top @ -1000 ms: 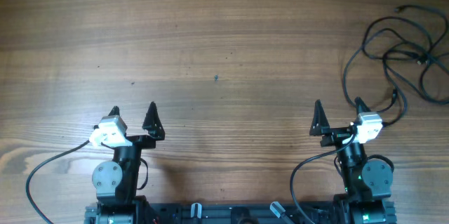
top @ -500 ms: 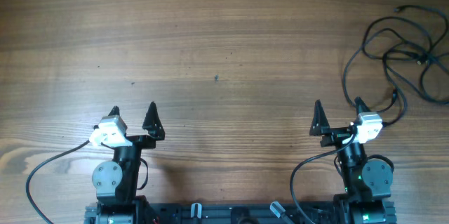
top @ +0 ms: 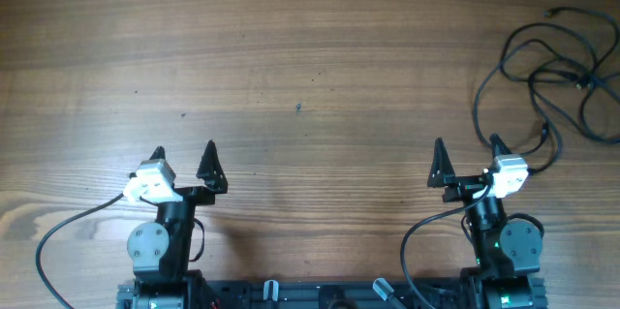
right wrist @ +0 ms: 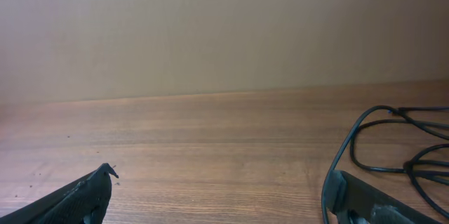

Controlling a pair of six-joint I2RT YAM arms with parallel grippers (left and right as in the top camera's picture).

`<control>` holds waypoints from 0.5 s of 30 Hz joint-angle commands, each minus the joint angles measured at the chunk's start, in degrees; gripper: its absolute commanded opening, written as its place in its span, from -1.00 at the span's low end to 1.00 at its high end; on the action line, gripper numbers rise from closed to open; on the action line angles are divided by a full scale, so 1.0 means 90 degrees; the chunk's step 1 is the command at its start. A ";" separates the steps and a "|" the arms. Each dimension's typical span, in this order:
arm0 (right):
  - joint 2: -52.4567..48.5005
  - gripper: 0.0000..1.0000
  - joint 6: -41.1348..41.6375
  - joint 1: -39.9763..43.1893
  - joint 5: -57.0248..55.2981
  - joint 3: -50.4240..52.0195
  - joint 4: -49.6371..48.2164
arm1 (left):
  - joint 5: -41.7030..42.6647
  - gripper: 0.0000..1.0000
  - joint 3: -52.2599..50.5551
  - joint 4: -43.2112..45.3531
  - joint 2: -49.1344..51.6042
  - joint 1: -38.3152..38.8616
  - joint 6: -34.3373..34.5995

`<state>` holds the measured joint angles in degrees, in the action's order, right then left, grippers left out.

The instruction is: Untangle cables

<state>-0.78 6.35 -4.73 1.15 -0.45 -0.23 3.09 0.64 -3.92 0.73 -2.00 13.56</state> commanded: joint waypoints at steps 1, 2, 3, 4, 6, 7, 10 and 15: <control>0.0063 1.00 -0.0036 -0.0022 -0.0109 0.0017 -0.0012 | 0.0097 1.00 -0.0034 -0.0024 -0.0063 0.0000 -0.0129; 0.0063 1.00 -0.0039 -0.0022 -0.0109 0.0017 -0.0015 | 0.0097 1.00 -0.0034 -0.0024 -0.0063 0.0000 -0.0129; 0.0063 0.99 -0.0039 -0.0022 -0.0109 0.0017 -0.0015 | 0.0097 1.00 -0.0034 -0.0024 -0.0063 0.0000 -0.0129; 0.0063 0.99 -0.0039 -0.0022 -0.0109 0.0017 -0.0015 | 0.0097 1.00 -0.0034 -0.0024 -0.0063 0.0000 -0.0129; 0.0063 1.00 -0.0036 -0.0022 -0.0109 0.0017 -0.0015 | 0.0097 1.00 -0.0034 -0.0024 -0.0063 0.0000 -0.0129; 0.0063 0.99 -0.0036 -0.0022 -0.0109 0.0017 -0.0012 | 0.0097 1.00 -0.0034 -0.0024 -0.0063 0.0000 -0.0129; 0.0063 0.98 -0.0039 -0.0022 -0.0109 0.0017 -0.0012 | 0.0097 1.00 -0.0034 -0.0024 -0.0063 0.0000 -0.0131; 0.0063 0.99 -0.0036 -0.0022 -0.0109 0.0017 -0.0015 | 0.0097 1.00 -0.0034 -0.0024 -0.0063 0.0000 -0.0129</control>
<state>-0.78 6.35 -4.73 1.15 -0.45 -0.21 3.09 0.64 -3.92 0.73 -2.00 13.56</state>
